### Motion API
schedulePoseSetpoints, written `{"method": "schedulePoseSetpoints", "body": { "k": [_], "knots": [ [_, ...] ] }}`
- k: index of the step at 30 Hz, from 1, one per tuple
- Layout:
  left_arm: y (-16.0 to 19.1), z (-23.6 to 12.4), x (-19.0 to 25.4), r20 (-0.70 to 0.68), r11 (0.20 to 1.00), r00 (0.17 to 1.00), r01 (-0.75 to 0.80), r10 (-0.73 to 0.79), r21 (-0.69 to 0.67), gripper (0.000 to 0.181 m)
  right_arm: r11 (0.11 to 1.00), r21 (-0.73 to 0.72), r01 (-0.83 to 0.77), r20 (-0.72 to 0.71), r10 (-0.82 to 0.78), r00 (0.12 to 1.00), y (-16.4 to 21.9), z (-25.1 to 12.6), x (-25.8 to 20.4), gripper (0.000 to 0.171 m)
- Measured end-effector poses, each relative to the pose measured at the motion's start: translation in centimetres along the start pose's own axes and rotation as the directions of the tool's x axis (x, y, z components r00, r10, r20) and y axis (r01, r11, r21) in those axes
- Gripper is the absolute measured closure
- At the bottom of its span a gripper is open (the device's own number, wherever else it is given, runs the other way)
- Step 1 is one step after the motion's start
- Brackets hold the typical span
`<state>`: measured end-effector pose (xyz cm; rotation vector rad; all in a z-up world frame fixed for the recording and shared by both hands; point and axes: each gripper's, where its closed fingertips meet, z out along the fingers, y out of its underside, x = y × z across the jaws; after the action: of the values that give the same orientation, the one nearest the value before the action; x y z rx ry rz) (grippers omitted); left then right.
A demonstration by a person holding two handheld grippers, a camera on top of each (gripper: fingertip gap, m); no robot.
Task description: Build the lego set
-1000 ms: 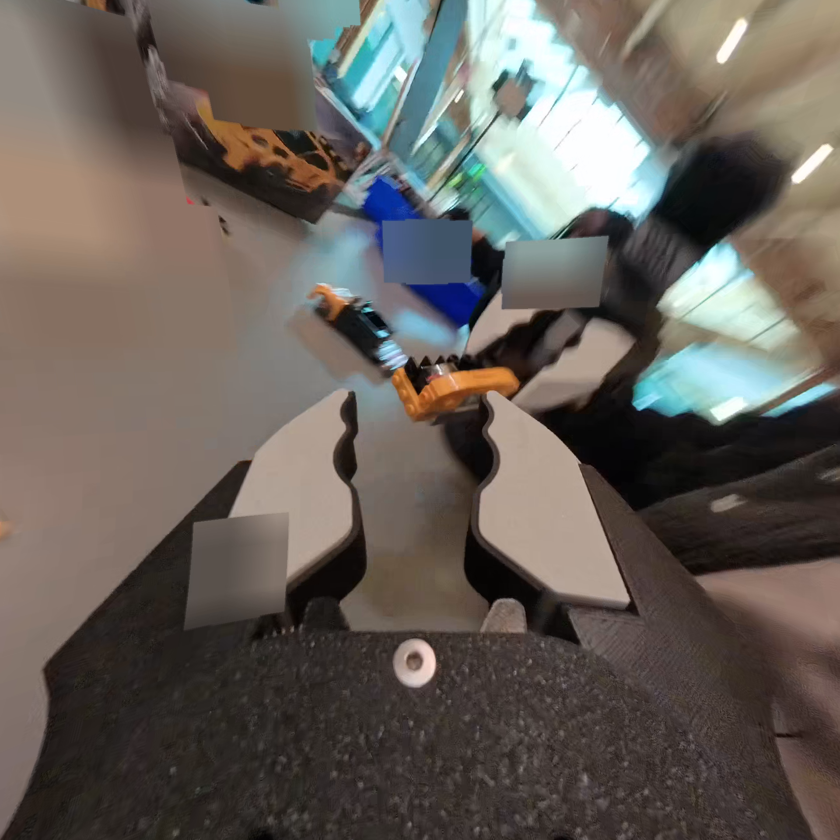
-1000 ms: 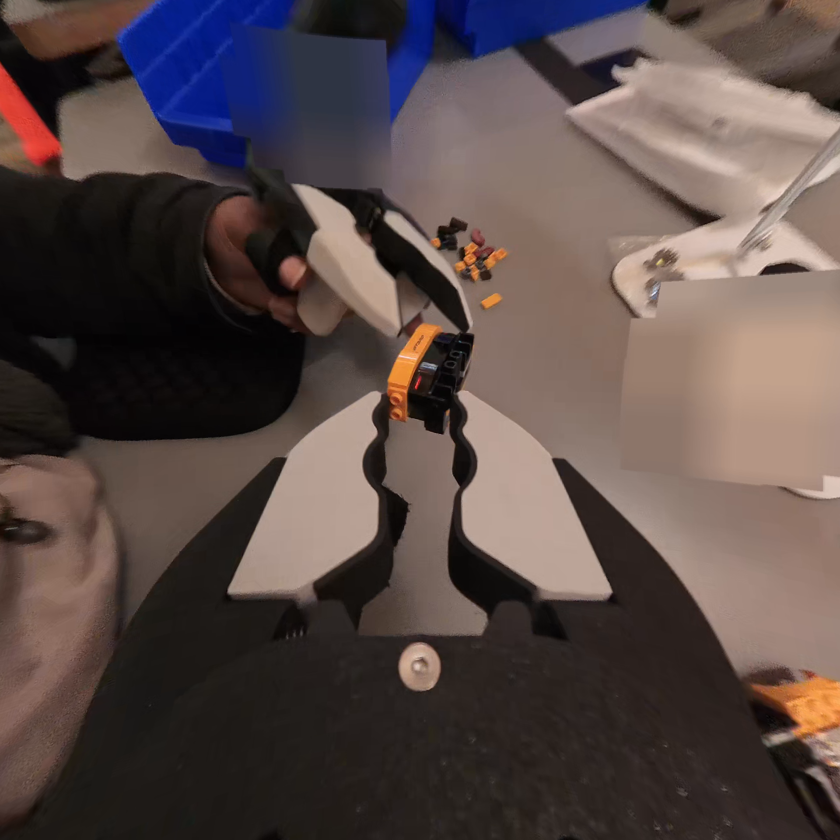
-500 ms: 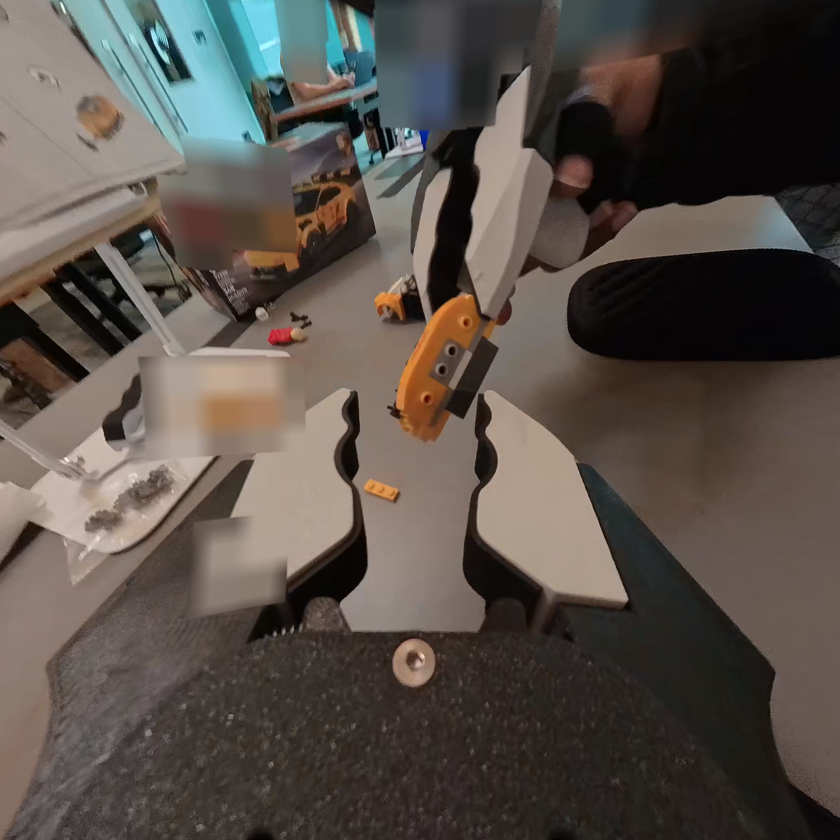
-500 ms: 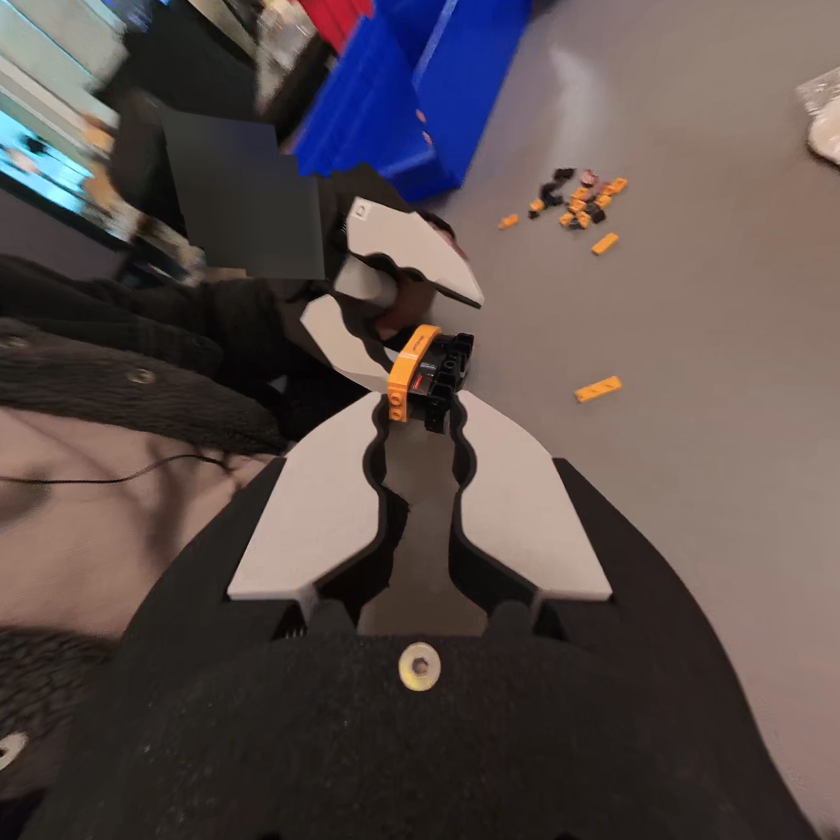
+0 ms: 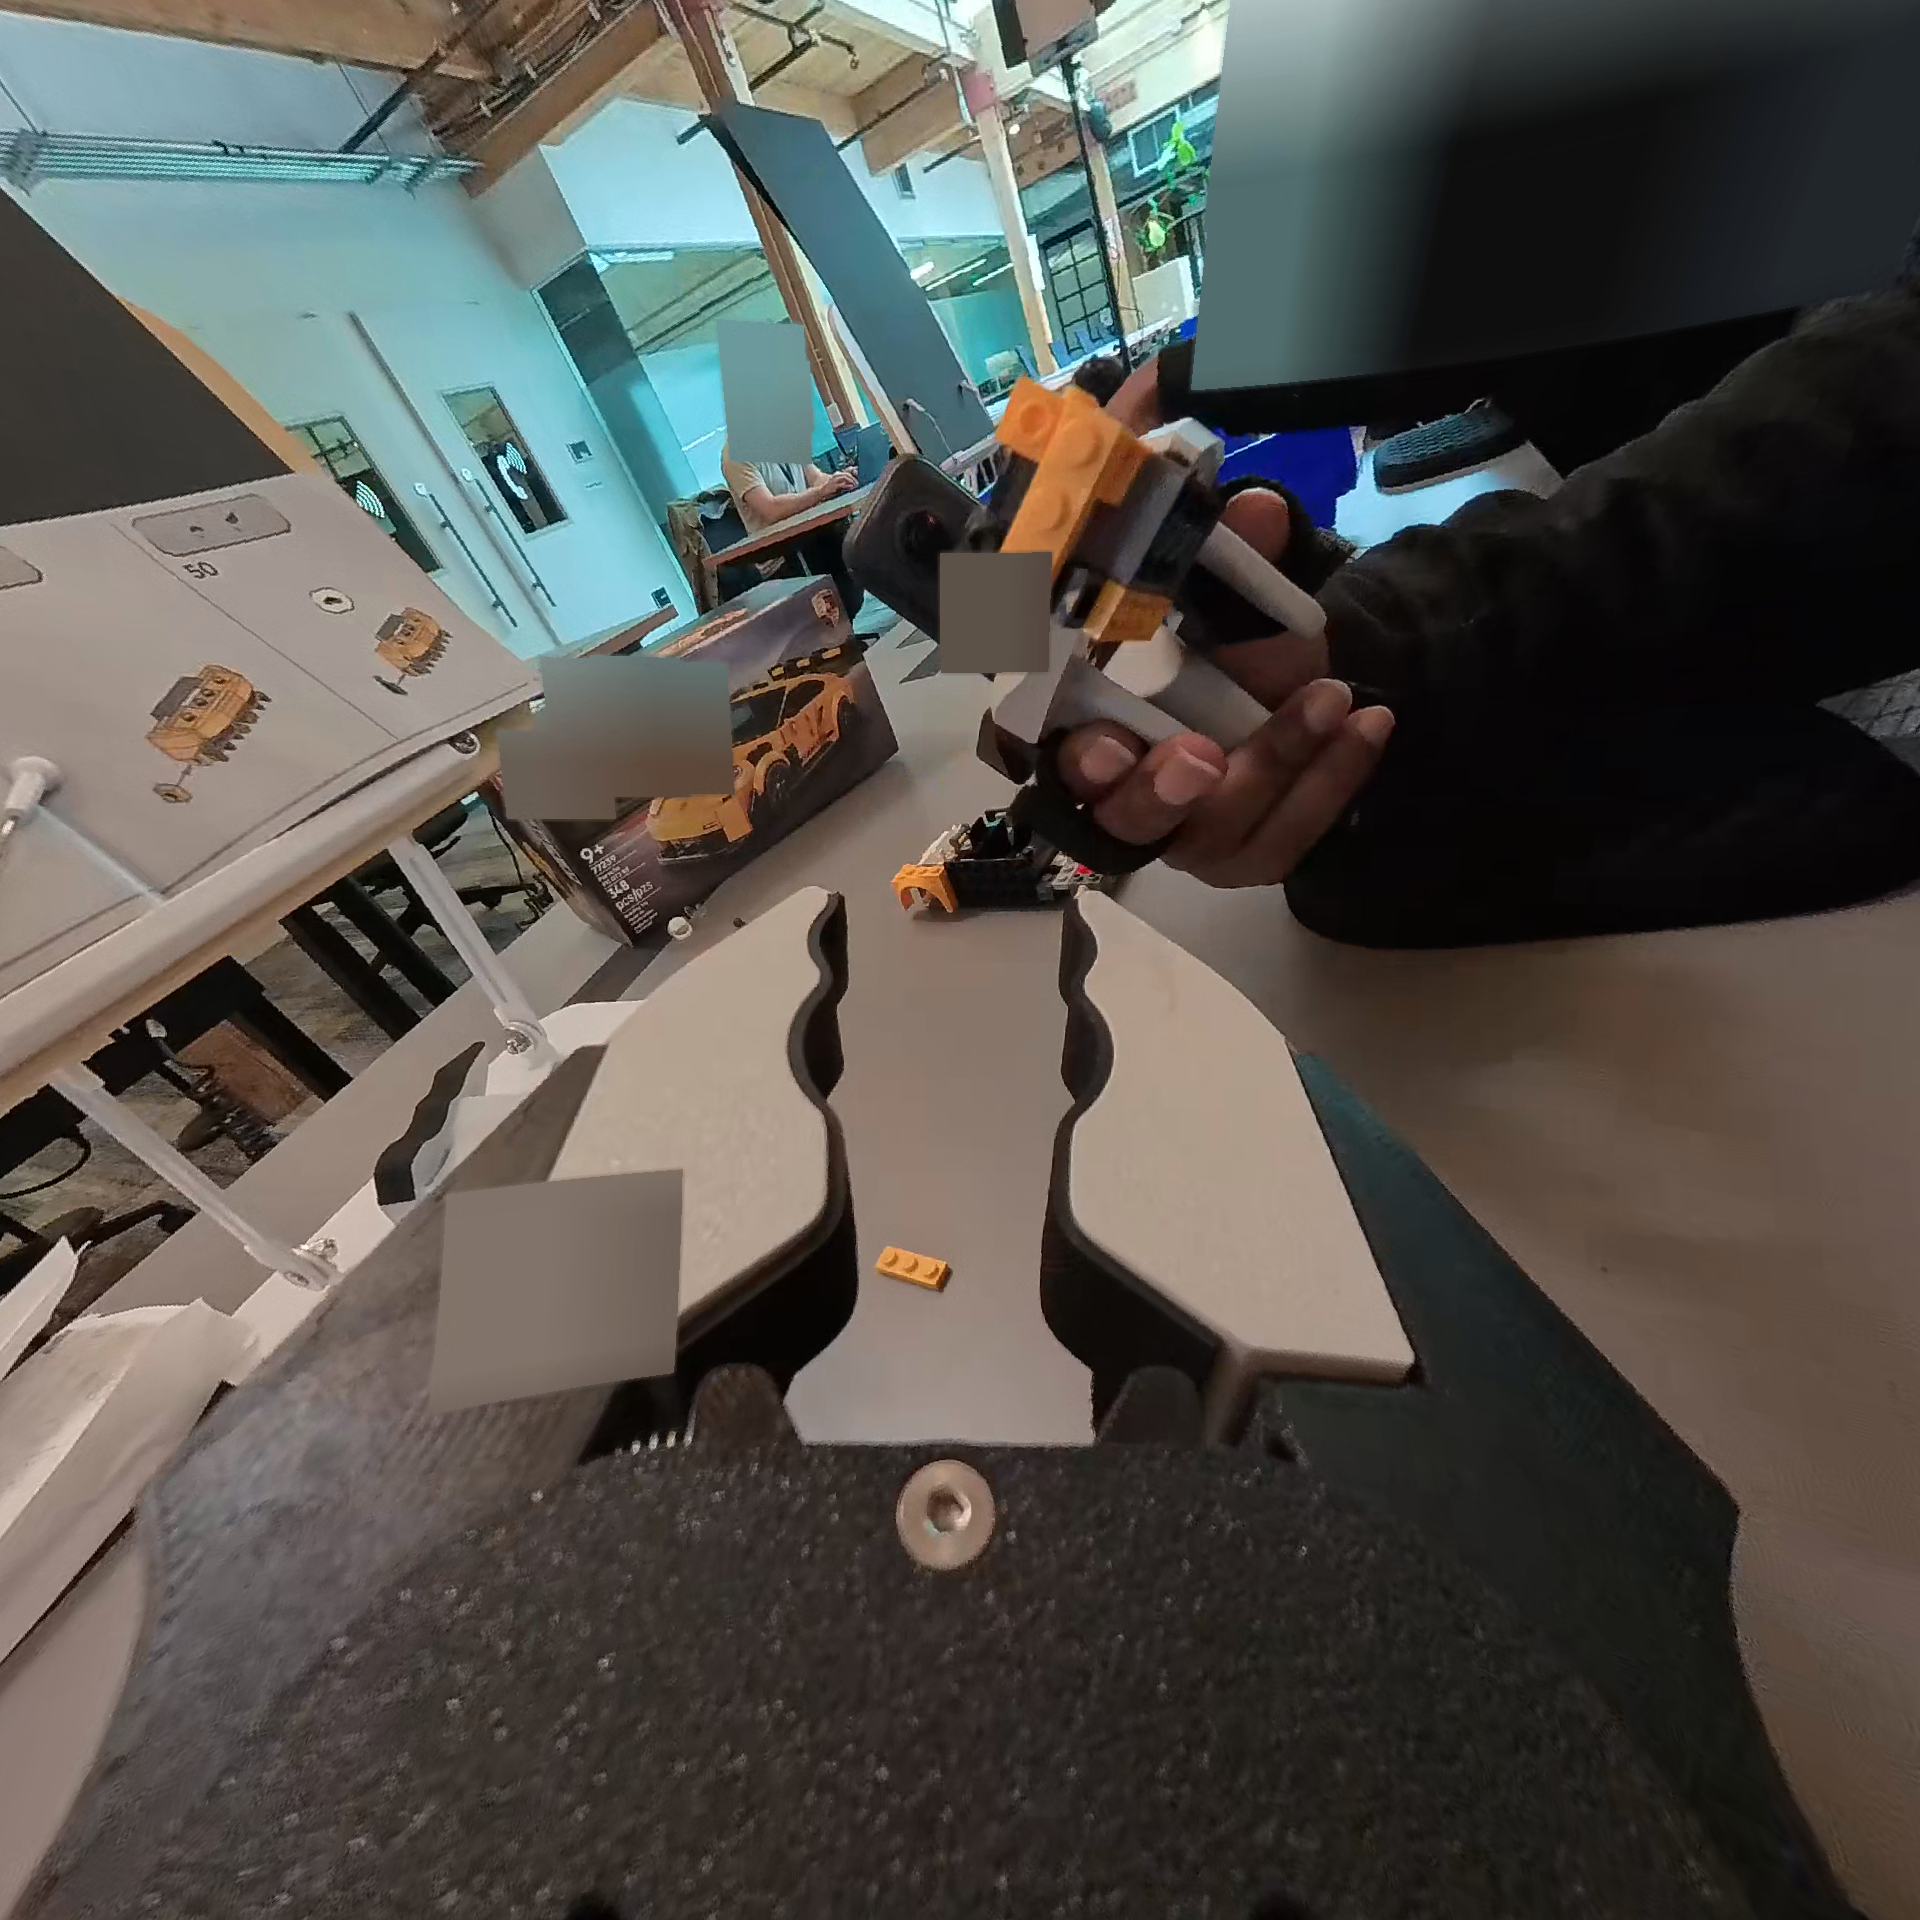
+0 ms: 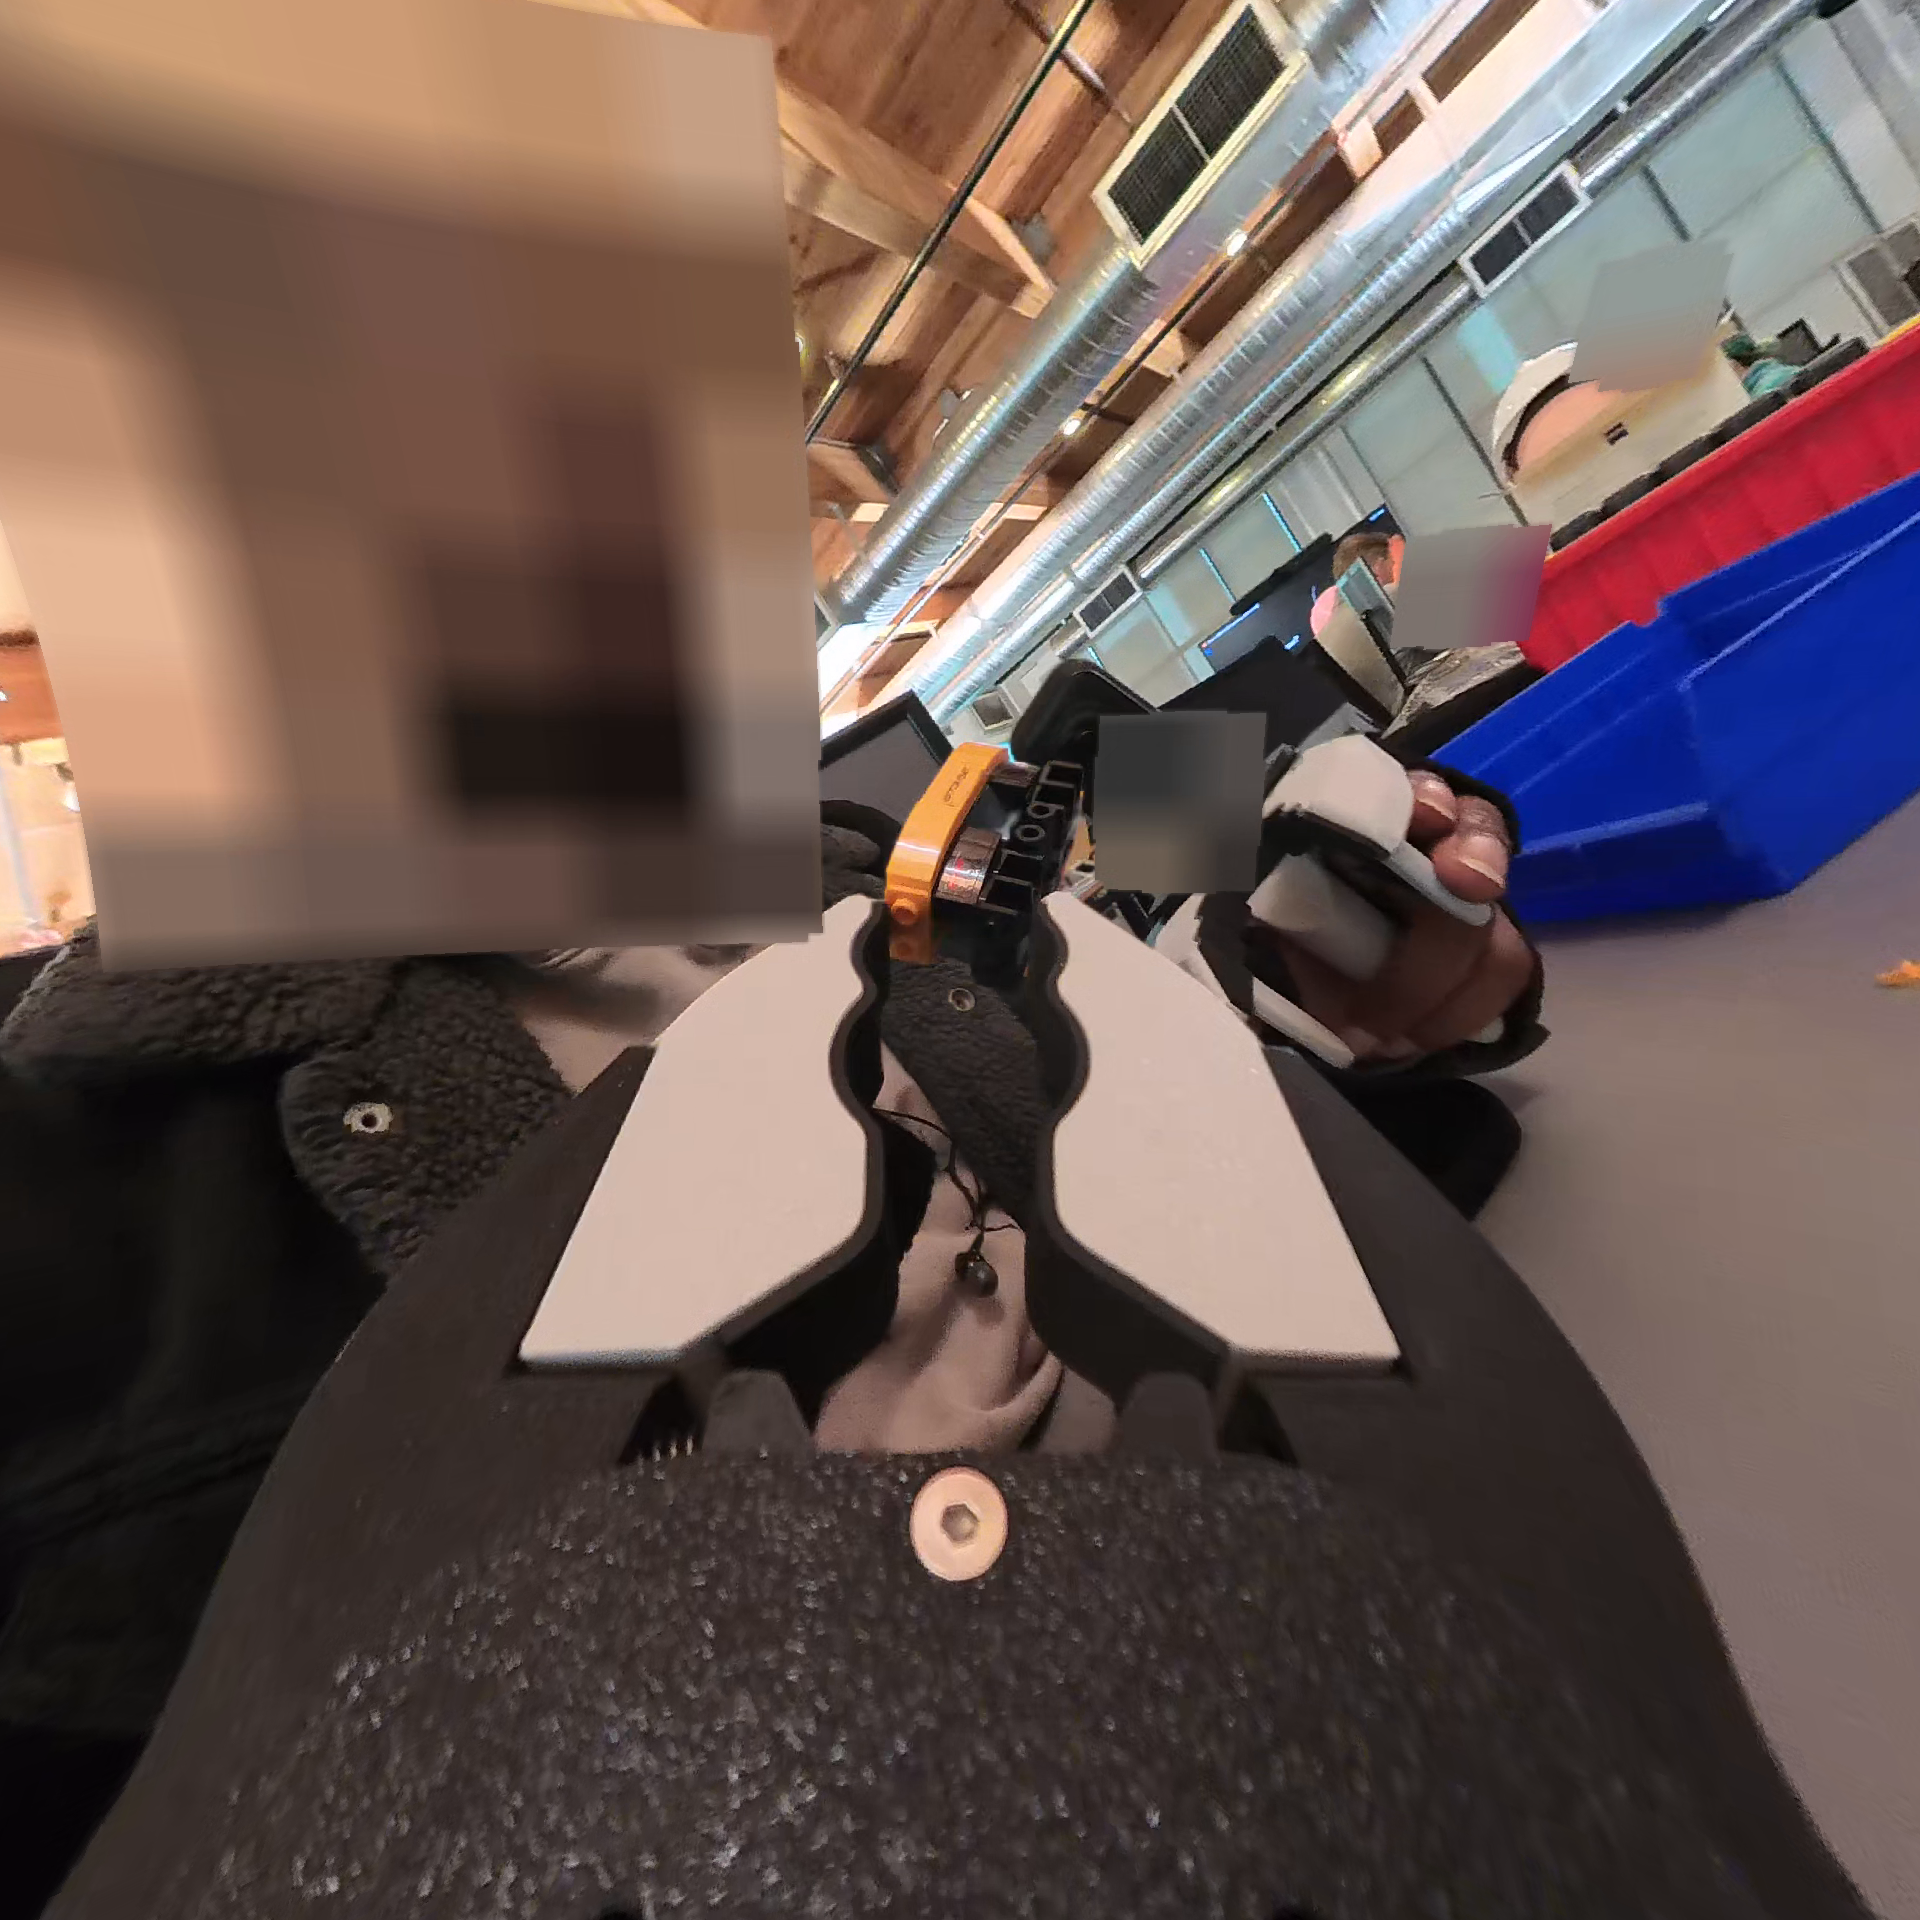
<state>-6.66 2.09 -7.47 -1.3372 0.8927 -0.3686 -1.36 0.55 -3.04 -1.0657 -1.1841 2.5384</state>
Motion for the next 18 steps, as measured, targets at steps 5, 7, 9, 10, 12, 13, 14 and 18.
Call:
{"method": "schedulePoseSetpoints", "body": {
  "k": [5,7,9,10,12,13,14,18],
  "knots": [
    [0.2,0.1,0.2,-0.008,1.0,1.0,-0.004,0.004,-0.009,0.143,1.0,0.0,0.017,0.01,-0.017,1.0,0.0,0.0,-0.2,0.146],
    [0.4,0.1,0.3,-0.009,1.0,1.0,-0.011,0.011,-0.013,0.143,1.0,-0.001,0.022,-0.012,-0.022,1.0,-0.1,-0.2,0.1,0.146],
    [0.5,0.2,0.3,-0.009,1.0,1.0,-0.014,0.014,-0.019,0.143,0.999,-0.024,0.025,-0.055,-0.026,0.998,0.2,-0.3,0.7,0.146],
    [0.6,0.2,0.3,-0.009,1.0,1.0,-0.015,0.014,-0.022,0.143,0.999,-0.033,0.029,-0.072,-0.031,0.997,0.3,-0.3,1.0,0.146],
    [0.7,0.2,0.2,-0.007,1.0,1.0,-0.015,0.015,-0.027,0.143,0.998,-0.048,0.035,-0.091,-0.039,0.995,0.6,-0.4,1.3,0.146],
    [0.8,0.2,0.2,-0.007,0.999,1.0,-0.014,0.014,-0.029,0.143,0.998,-0.049,0.038,-0.092,-0.042,0.995,0.6,-0.4,1.4,0.146],
    [0.8,0.3,0.2,-0.008,0.999,1.0,-0.012,0.012,-0.03,0.143,0.998,-0.046,0.038,-0.092,-0.043,0.995,0.6,-0.4,1.4,0.146],
    [1.0,0.3,0.2,-0.009,0.999,1.0,-0.012,0.011,-0.036,0.144,0.999,-0.039,0.034,-0.095,-0.037,0.995,0.7,-0.7,1.6,0.146]
  ]
}}
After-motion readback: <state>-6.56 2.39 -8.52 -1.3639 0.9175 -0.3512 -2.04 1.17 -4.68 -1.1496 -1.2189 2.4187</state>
